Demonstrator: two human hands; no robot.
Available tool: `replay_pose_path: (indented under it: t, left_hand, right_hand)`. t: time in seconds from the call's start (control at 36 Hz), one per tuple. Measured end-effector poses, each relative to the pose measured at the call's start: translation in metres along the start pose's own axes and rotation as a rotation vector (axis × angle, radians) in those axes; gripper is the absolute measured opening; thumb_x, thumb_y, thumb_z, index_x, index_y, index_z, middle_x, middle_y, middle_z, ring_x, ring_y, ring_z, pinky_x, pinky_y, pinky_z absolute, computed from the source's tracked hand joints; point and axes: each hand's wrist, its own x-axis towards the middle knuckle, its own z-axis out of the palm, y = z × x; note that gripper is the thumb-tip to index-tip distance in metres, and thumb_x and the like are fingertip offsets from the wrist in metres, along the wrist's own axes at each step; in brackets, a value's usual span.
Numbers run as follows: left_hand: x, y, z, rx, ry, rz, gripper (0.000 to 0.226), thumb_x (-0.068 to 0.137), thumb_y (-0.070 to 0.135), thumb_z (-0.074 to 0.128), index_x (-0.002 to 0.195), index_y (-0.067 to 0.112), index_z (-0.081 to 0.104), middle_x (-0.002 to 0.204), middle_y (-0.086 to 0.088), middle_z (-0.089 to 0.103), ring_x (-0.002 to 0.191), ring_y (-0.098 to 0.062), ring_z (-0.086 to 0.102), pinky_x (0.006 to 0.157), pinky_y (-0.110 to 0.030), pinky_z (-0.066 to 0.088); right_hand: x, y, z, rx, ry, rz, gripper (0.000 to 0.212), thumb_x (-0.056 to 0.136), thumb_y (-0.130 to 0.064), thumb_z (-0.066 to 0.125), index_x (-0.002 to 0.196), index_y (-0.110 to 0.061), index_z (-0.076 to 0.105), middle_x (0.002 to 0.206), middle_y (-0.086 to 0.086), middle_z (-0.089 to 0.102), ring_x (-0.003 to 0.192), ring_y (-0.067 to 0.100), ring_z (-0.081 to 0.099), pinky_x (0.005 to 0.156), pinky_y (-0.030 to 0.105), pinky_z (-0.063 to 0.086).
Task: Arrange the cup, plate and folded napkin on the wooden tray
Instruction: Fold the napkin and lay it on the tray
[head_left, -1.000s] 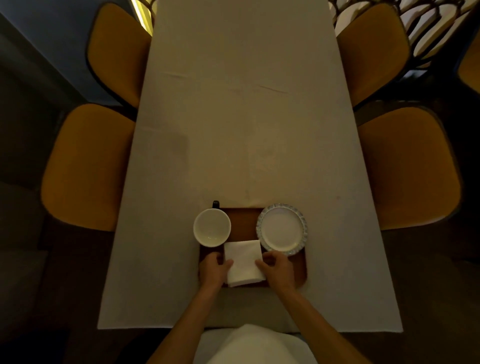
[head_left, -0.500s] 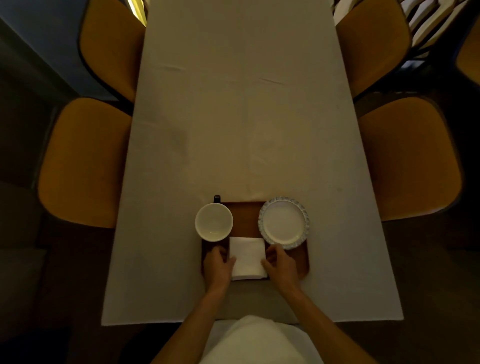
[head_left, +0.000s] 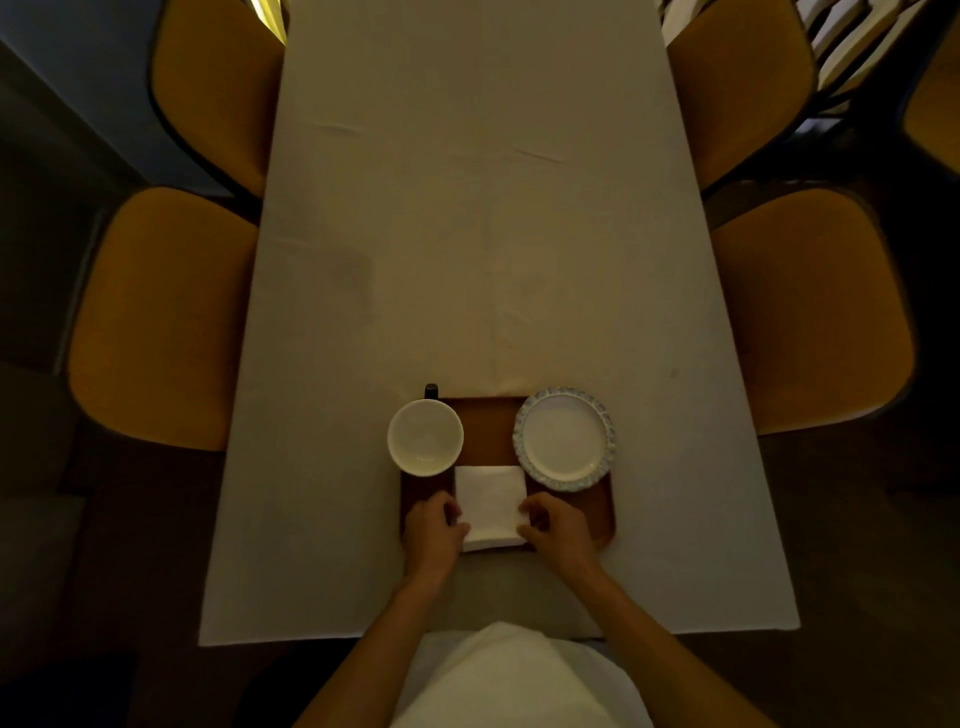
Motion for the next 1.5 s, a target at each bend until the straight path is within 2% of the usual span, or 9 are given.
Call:
replay_pose_path:
  t: [0.19,0.31,0.47,0.61,0.75,0.94,1.17,1.33,1.5]
  left_hand:
    - [-0.002,0.001,0.003,-0.007,0.000,0.031,0.025,0.073,0.013,0.077,0.085,0.019,0.057,0.096,-0.010,0.062,0.084,-0.021,0.058,0.067,-0.026,0.040]
    - [-0.006,-0.001,0.004,0.016,-0.055,0.112,0.058,0.077,0.014,0.075,0.129,0.027,0.052,0.117,-0.010,0.051,0.107,-0.026,0.053,0.088,-0.029,0.043]
    - [-0.005,-0.006,0.003,0.129,-0.161,0.160,0.089,0.079,0.022,0.074,0.148,0.038,0.021,0.131,-0.009,0.041,0.120,-0.026,0.047,0.101,-0.035,0.043]
    - [-0.001,-0.007,0.003,0.196,-0.182,0.209,0.094,0.077,0.023,0.075,0.149,0.035,0.016,0.132,-0.012,0.047,0.120,-0.029,0.049,0.098,-0.039,0.045]
    - [0.003,-0.009,0.001,0.185,-0.190,0.232,0.097,0.074,0.020,0.078,0.149,0.037,0.019,0.137,-0.009,0.047,0.124,-0.027,0.049,0.100,-0.038,0.045]
    - [0.000,-0.012,-0.004,0.121,-0.187,0.241,0.091,0.073,0.018,0.079,0.147,0.035,0.028,0.133,-0.008,0.053,0.121,-0.024,0.052,0.096,-0.031,0.044]
    - [-0.008,-0.002,-0.020,0.182,-0.151,0.210,0.062,0.083,0.022,0.069,0.139,0.026,0.043,0.114,-0.003,0.058,0.101,-0.019,0.056,0.081,-0.027,0.047]
    - [-0.015,0.012,-0.026,0.242,-0.013,0.253,0.013,0.092,0.031,0.055,0.100,0.022,0.058,0.095,0.000,0.059,0.080,-0.015,0.057,0.067,-0.033,0.049]
    - [-0.025,0.026,-0.031,0.263,0.103,0.306,0.020,0.097,0.027,0.044,0.085,0.016,0.055,0.090,-0.004,0.060,0.076,-0.017,0.056,0.061,-0.031,0.041]
  right_hand:
    - [0.004,0.000,-0.010,-0.020,-0.020,-0.050,0.025,0.080,-0.008,0.074,0.102,-0.014,0.065,0.093,0.008,0.066,0.083,0.020,0.064,0.077,0.034,0.056]
    - [0.004,0.001,-0.014,-0.058,-0.080,-0.099,0.038,0.080,-0.011,0.074,0.115,-0.021,0.062,0.094,0.005,0.063,0.081,0.017,0.061,0.073,0.028,0.052]
    - [0.009,0.000,-0.019,-0.171,-0.230,-0.143,0.077,0.085,-0.018,0.072,0.149,-0.029,0.031,0.130,0.008,0.054,0.117,0.021,0.053,0.097,0.027,0.043]
    - [0.010,0.001,-0.017,-0.269,-0.248,-0.167,0.083,0.086,-0.020,0.070,0.151,-0.033,0.018,0.128,0.015,0.056,0.115,0.027,0.054,0.100,0.037,0.046]
    - [0.006,0.005,-0.016,-0.278,-0.203,-0.189,0.088,0.087,-0.022,0.069,0.144,-0.044,0.006,0.125,0.012,0.057,0.113,0.025,0.055,0.097,0.037,0.048]
    - [0.005,0.005,-0.019,-0.163,-0.159,-0.157,0.079,0.083,-0.015,0.073,0.149,-0.027,0.030,0.141,0.008,0.050,0.122,0.019,0.050,0.100,0.026,0.042]
    - [-0.007,0.002,-0.033,-0.072,0.007,-0.138,0.047,0.084,-0.033,0.072,0.128,-0.030,0.055,0.090,-0.009,0.062,0.077,0.009,0.057,0.069,0.024,0.048]
    - [-0.014,-0.011,-0.045,-0.040,0.078,-0.079,0.011,0.090,-0.031,0.062,0.097,-0.023,0.060,0.078,0.001,0.065,0.072,0.014,0.062,0.063,0.035,0.051]
    - [-0.018,-0.021,-0.055,-0.167,0.148,-0.086,0.020,0.094,-0.031,0.050,0.077,-0.020,0.051,0.070,-0.002,0.058,0.063,0.015,0.056,0.054,0.035,0.043]
